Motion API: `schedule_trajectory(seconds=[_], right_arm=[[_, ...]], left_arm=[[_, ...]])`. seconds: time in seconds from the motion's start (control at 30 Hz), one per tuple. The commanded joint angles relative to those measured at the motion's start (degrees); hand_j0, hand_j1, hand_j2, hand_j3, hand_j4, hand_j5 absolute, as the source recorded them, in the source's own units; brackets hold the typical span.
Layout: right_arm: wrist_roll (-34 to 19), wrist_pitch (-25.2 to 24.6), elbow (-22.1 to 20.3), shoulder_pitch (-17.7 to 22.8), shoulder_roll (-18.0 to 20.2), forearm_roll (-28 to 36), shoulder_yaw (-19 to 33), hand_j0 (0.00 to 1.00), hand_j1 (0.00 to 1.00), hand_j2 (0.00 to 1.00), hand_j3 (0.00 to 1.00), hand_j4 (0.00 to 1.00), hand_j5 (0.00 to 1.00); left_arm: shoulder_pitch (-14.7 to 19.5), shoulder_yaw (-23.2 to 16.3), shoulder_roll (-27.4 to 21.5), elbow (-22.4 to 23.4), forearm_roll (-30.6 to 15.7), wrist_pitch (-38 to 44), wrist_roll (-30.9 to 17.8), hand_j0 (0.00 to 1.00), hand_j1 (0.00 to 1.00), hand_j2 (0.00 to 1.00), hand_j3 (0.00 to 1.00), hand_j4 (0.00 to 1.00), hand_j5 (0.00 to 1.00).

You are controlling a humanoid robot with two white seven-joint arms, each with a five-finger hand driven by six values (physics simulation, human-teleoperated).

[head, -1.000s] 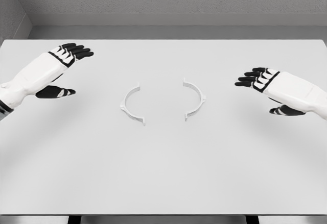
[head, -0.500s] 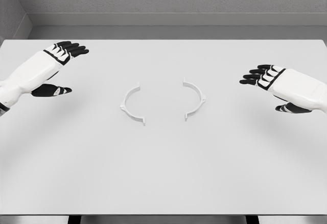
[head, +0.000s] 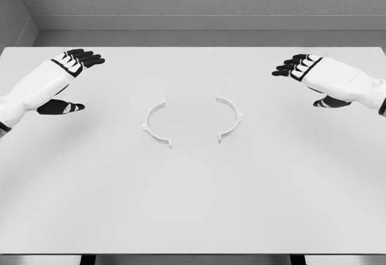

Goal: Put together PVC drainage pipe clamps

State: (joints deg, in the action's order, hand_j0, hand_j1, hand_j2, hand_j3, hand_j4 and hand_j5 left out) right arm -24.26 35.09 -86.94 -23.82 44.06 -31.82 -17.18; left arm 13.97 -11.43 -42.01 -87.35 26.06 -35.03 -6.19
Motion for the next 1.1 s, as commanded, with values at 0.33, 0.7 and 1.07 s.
schedule_trajectory(seconds=[0.33,0.7,1.07], right_arm=[[0.35,-0.09,18.12,-10.81,-13.56,-5.18,-8.58,1.0,1.0,1.0,1.0,1.0,1.0],[0.79,-0.09,24.89,-11.95,-20.33,-5.36,-7.96,1.0,1.0,1.0,1.0,1.0,1.0],[0.44,-0.09,24.54,-11.95,-20.77,-5.27,-9.81,1.0,1.0,1.0,1.0,1.0,1.0]], left_arm=[[1.58,-1.66,6.85,4.9,1.45,0.03,0.03,1.0,1.0,1.0,1.0,1.0,1.0],[9.4,-8.61,13.79,13.96,5.94,0.03,-0.05,1.0,1.0,1.0,1.0,1.0,1.0],[9.32,-10.27,16.69,16.68,5.94,0.03,-0.05,1.0,1.0,1.0,1.0,1.0,1.0]])
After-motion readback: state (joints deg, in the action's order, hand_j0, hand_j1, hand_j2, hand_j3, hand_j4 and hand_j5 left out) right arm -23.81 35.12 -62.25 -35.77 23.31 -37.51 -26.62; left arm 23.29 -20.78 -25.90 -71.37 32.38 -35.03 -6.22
